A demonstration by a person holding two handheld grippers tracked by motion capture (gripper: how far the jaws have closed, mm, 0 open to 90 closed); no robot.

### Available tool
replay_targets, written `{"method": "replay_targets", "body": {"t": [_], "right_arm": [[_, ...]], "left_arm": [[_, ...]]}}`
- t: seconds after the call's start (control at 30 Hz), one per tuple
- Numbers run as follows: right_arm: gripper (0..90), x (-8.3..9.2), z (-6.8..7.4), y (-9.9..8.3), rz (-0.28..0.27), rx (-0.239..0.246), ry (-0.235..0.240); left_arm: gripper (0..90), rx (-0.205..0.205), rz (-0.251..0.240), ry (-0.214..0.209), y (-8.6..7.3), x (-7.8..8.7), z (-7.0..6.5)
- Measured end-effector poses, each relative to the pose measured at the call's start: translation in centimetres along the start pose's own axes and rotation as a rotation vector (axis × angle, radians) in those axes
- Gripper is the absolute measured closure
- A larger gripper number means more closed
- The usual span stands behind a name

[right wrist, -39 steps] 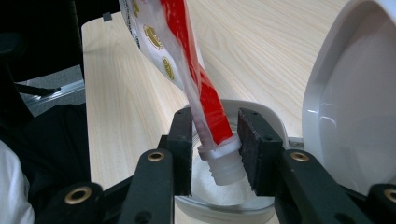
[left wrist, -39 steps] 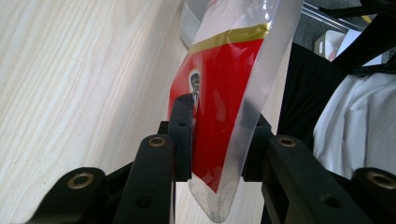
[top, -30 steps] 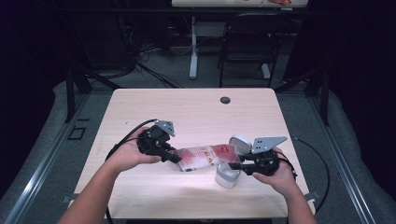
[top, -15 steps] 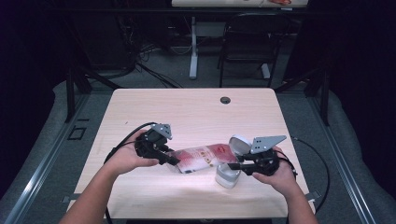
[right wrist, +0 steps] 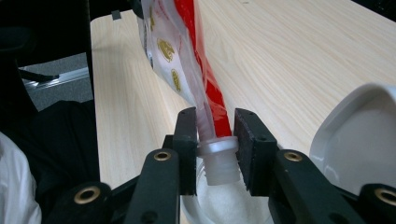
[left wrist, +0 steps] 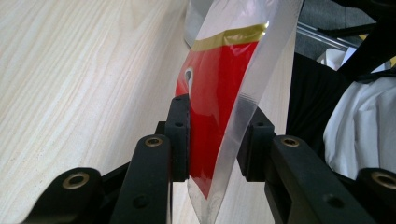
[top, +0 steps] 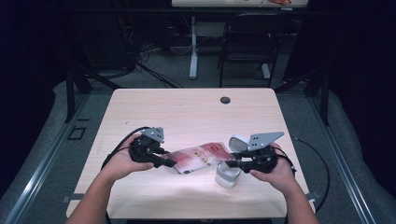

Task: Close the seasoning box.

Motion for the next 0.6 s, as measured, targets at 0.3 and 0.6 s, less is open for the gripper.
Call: {"method": "replay_targets", "body": {"t": [0.3, 0.6], "right_arm": [[71.0, 0.0, -0.1, 1.5, 0.007, 0.003, 0.011], [71.0, 0.1, -0.2, 2.6, -0.012, -0.011, 0.015]], "left_arm": [[70.0, 0.016, -0.028, 0.007, -1.4, -0.7, 0.0], [69.9, 0.025, -0.061, 0.01, -2.0, -0.9, 0.0]]}}
Point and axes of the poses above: each handheld gripper's, and its own axes: x roughly backward along the jaws, y roughly out of its top, z roughly to its left, the point moved 7 cm from there along -x, roughly forward along the jaws, and after that the axes turned 4 degrees about z, right-handed, at the moved point
